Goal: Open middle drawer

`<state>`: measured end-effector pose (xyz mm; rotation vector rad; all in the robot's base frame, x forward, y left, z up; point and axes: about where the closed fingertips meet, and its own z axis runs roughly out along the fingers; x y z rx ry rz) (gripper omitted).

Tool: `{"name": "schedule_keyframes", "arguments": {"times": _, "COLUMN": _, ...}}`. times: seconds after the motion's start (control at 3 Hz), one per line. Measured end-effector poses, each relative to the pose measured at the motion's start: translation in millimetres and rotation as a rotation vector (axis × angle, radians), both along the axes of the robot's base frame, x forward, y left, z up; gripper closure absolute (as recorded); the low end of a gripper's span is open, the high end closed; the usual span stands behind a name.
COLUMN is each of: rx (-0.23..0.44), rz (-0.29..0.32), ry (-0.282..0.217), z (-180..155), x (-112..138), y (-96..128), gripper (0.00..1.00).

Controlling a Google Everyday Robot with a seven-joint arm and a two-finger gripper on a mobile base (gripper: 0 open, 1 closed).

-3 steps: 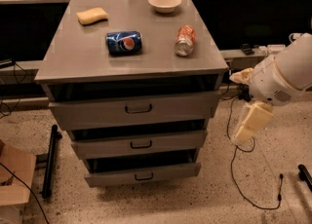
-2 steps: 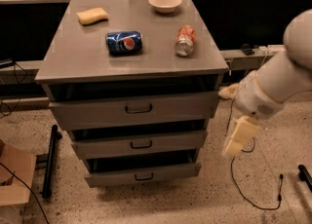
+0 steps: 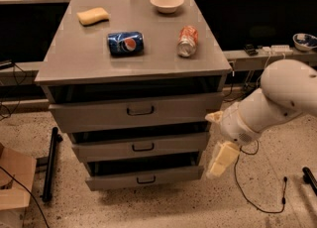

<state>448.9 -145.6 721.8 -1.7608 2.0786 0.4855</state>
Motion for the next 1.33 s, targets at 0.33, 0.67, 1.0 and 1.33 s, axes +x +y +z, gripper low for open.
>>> {"name": "schedule_keyframes", "arguments": {"times": 0.33, "rx": 0.076, "rz": -0.017, "ry": 0.008, "z": -55.8, "x": 11.0, "y": 13.8, "gripper": 0.00}}
{"name": "schedule_keyframes", "arguments": {"times": 0.67, "rx": 0.076, "rz": -0.017, "ry": 0.008, "z": -55.8, "x": 11.0, "y": 13.8, "gripper": 0.00}}
{"name": "schedule_keyframes", "arguments": {"times": 1.0, "rx": 0.112, "rz": -0.035, "ry": 0.008, "z": -76.9, "x": 20.2, "y": 26.2, "gripper": 0.00}}
{"name": "schedule_keyframes", "arguments": {"times": 1.33, "rx": 0.122, "rz": -0.036, "ry": -0.004, "z": -106.6, "x": 43.9, "y": 44.5, "gripper": 0.00}}
